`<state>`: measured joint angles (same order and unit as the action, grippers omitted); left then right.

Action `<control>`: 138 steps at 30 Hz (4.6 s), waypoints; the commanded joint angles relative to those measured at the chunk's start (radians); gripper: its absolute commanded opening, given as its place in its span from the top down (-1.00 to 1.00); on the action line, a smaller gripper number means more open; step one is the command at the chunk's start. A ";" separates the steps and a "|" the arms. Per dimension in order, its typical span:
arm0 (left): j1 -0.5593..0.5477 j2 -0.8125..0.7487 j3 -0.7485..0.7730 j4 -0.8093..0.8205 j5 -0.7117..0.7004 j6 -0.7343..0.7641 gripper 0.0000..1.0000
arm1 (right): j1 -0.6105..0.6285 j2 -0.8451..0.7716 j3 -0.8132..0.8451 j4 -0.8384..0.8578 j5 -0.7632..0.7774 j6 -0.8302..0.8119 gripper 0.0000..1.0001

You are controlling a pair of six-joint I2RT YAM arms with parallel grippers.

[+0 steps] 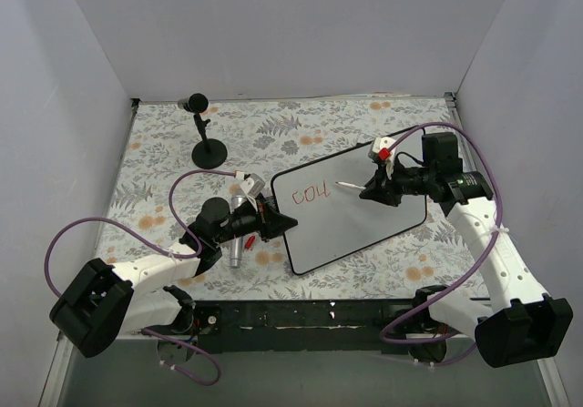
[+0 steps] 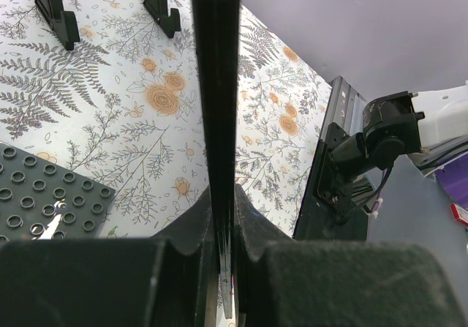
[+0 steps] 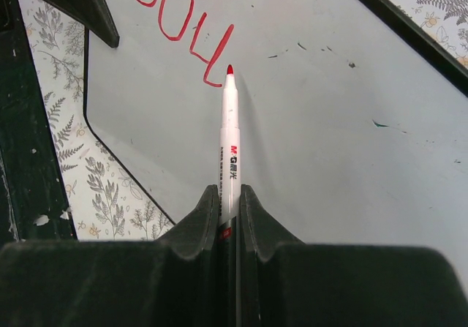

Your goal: Write a sentence on the whiteboard

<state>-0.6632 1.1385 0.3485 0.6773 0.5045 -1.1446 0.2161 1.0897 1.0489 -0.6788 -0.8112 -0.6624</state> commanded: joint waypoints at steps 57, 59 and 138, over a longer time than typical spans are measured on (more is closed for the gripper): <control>-0.003 -0.017 0.001 -0.010 -0.020 0.026 1.00 | 0.009 0.015 -0.032 0.025 -0.077 -0.060 0.97; -0.003 -0.017 0.003 -0.012 -0.020 0.025 1.00 | 0.017 0.015 -0.030 0.025 -0.063 -0.063 0.97; -0.003 -0.029 -0.011 -0.001 -0.021 0.019 1.00 | 0.077 0.049 0.033 -0.051 -0.036 -0.164 0.97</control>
<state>-0.6632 1.1294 0.3454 0.6670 0.4969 -1.1683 0.2886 1.1492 1.0512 -0.7509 -0.8368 -0.8368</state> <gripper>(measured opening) 0.051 0.156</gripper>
